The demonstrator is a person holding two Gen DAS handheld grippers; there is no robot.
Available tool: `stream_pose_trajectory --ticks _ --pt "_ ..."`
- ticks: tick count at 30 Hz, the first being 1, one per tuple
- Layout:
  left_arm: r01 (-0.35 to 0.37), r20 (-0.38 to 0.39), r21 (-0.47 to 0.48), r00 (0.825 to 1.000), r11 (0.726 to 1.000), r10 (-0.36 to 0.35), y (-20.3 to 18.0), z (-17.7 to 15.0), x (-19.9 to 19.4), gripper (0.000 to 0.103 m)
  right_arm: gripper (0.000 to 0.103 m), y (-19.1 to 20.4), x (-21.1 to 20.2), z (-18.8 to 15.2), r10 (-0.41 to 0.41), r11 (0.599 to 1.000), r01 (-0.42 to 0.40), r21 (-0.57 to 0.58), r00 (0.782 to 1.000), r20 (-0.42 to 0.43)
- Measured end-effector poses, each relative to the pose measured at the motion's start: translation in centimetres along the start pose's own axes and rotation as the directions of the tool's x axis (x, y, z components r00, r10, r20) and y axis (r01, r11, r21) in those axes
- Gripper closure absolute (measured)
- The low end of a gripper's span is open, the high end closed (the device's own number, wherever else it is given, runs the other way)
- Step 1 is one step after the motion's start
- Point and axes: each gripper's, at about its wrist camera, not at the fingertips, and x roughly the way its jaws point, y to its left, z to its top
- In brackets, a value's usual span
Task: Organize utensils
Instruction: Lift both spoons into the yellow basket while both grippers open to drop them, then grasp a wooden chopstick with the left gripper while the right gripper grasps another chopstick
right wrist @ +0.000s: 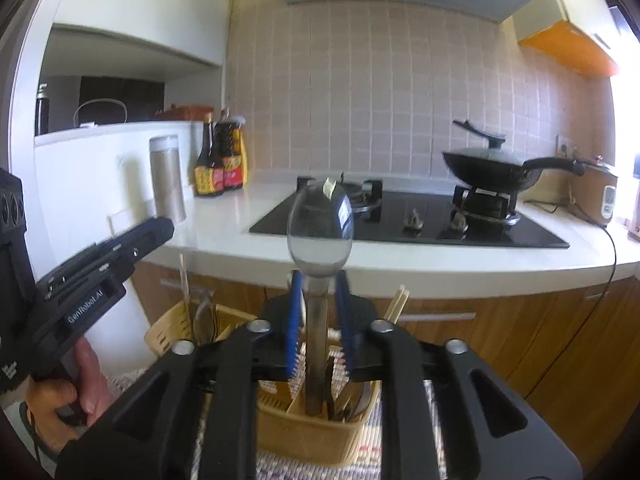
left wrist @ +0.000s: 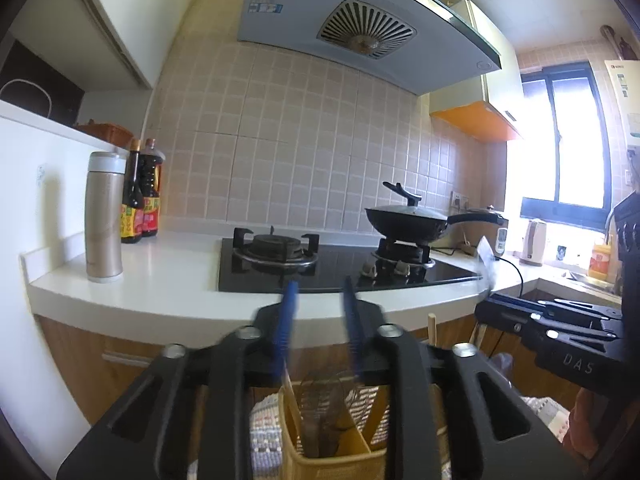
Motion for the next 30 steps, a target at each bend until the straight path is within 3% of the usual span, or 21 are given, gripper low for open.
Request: stream_pose_trajectory --ticks 1,3,7,18,22,26,30 --pt "-0.001 -0.002 -0.003 1.000 1.000 0.001 0.2 0.0 -0.3 0.068 0.071 -0.2 -0.2 -0.2 0.005 1.000 -0.005 0.011 1.000 -0.010" --pt "0.007 -0.013 -0.009 1.000 1.000 -0.008 0.6 0.1 -1.0 0.067 0.070 -0.5 -0.6 -0.4 0.010 1.000 -0.009 0.030 1.000 -0.023" --pt "0.019 -0.021 -0.039 1.000 0.999 -0.020 1.5 0.6 -3.1 0.055 0.067 -1.2 -1.8 -0.8 0.031 0.997 -0.027 0.072 0.998 -0.058" --pt "0.019 -0.060 -0.050 0.998 0.999 -0.022 0.9 3.0 -9.5 0.054 0.063 1.4 -6.7 -1.0 0.107 0.994 -0.102 0.042 0.984 -0.144" --pt "-0.009 -0.131 -0.035 0.991 0.999 0.004 0.0 3.1 -11.6 0.054 0.063 3.1 -8.1 -2.0 0.126 0.992 -0.121 0.039 0.967 -0.220" --pt "-0.046 -0.249 -0.053 0.968 0.998 0.031 -0.3 1.1 -13.6 0.054 0.063 3.5 -9.6 -4.8 0.155 0.986 -0.131 0.102 0.944 -0.292" --pt "-0.099 -0.387 -0.098 0.920 0.990 0.054 0.3 -2.5 -15.1 0.054 0.063 4.6 -10.4 -8.9 0.170 0.984 -0.138 0.109 0.912 -0.374"
